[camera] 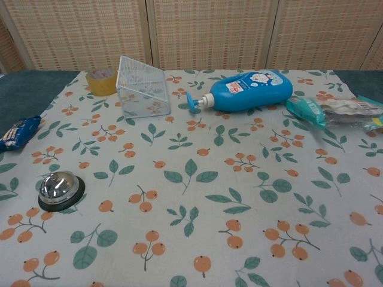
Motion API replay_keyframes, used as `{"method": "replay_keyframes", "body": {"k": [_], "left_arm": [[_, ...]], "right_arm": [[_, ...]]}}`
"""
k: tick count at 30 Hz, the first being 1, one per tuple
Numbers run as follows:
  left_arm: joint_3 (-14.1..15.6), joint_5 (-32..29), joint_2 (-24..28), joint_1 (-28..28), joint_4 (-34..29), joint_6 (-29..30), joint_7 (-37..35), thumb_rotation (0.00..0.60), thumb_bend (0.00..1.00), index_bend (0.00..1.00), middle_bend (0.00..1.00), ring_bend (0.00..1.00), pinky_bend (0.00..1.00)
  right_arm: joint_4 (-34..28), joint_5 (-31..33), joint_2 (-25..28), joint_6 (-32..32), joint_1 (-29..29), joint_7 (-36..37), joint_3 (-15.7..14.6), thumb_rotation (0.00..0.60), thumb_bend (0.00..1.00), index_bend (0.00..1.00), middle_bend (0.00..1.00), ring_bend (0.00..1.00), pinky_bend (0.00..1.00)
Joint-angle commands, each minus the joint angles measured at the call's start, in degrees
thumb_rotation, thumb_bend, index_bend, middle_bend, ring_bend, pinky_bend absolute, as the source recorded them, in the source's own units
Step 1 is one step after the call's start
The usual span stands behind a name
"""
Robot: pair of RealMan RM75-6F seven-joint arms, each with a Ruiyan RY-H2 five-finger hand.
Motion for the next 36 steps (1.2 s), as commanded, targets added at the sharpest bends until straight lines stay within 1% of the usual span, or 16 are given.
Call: {"method": "replay_keyframes", "body": {"k": [1, 3, 4, 6, 12, 15, 18, 21, 26, 30, 36], "left_arm": [[0.27, -0.21, 0.05, -0.03, -0.30, -0.73, -0.26, 0.600, 1.00, 0.08, 0.06, 0.11, 0.27], [0.62, -0.78, 0.66, -0.24, -1.58, -2.21, -1.02, 0.600, 1.00, 0.02, 0.02, 0.07, 0.24], [0.73, -0.88, 0.93, -0.37, -2.08, -2.69, -1.24, 0.600, 1.00, 0.00, 0.01, 0.03, 0.20], [1.00, -0.80, 1.34, -0.62, -2.74, -3.44, -1.52, 0.600, 1.00, 0.00, 0.00, 0.00, 0.16], [1.83, 0.08, 1.11, -1.99, -5.03, -5.96, -4.06, 0.600, 1.00, 0.00, 0.00, 0.00, 0.09], [1.60, 1.74, -1.33, -3.57, -4.65, -6.80, -4.18, 0.600, 1.00, 0.00, 0.00, 0.00, 0.08], [1.64, 2.19, -4.70, -5.60, -3.69, -9.93, -4.71, 0.600, 1.00, 0.00, 0.00, 0.00, 0.07], [1.46, 1.92, -8.68, -7.36, -0.83, -12.96, -5.31, 0.600, 1.00, 0.00, 0.00, 0.00, 0.07], [1.58, 0.22, -15.31, -8.74, 6.97, -16.42, -10.45, 0.600, 1.00, 0.00, 0.00, 0.00, 0.06], [2.19, -1.25, -18.32, -8.82, 12.09, -18.55, -13.33, 0.600, 1.00, 0.00, 0.00, 0.00, 0.06], [3.41, -2.66, -20.72, -8.45, 17.35, -20.73, -16.67, 0.600, 1.00, 0.00, 0.00, 0.00, 0.06]], "right_arm": [[-0.03, 0.06, 0.08, -0.16, -0.01, 0.06, -0.09, 0.600, 0.19, 0.04, 0.00, 0.00, 0.00], [-0.20, -0.01, 0.25, -0.35, 0.01, 0.18, -0.25, 0.600, 0.19, 0.04, 0.00, 0.00, 0.00], [-0.25, -0.10, 0.31, -0.32, 0.01, 0.23, -0.28, 0.600, 0.19, 0.04, 0.00, 0.00, 0.00], [-0.28, -0.15, 0.30, -0.10, -0.07, 0.18, -0.24, 0.600, 0.19, 0.04, 0.00, 0.00, 0.00], [-0.55, 0.33, 0.26, -0.06, -0.18, -0.01, -0.05, 0.600, 0.19, 0.04, 0.00, 0.00, 0.00], [-0.56, -0.03, 0.72, -0.25, -0.07, 0.74, -0.28, 0.600, 0.19, 0.04, 0.00, 0.00, 0.00], [-0.43, -0.17, 0.94, 0.20, -0.16, 1.31, -0.19, 0.600, 0.19, 0.04, 0.00, 0.00, 0.00], [-0.22, -0.06, 1.10, 0.32, -0.13, 1.89, -0.04, 0.600, 0.19, 0.04, 0.00, 0.00, 0.00], [-0.05, -0.58, 1.19, 0.25, -0.07, 2.14, -0.28, 0.600, 0.19, 0.04, 0.00, 0.00, 0.00], [-0.04, -0.86, 1.23, -0.23, 0.10, 2.27, -0.57, 0.600, 0.19, 0.04, 0.00, 0.00, 0.00], [-0.33, -0.61, 1.11, -0.80, 0.22, 1.67, -0.67, 0.600, 0.19, 0.04, 0.00, 0.00, 0.00]]}}
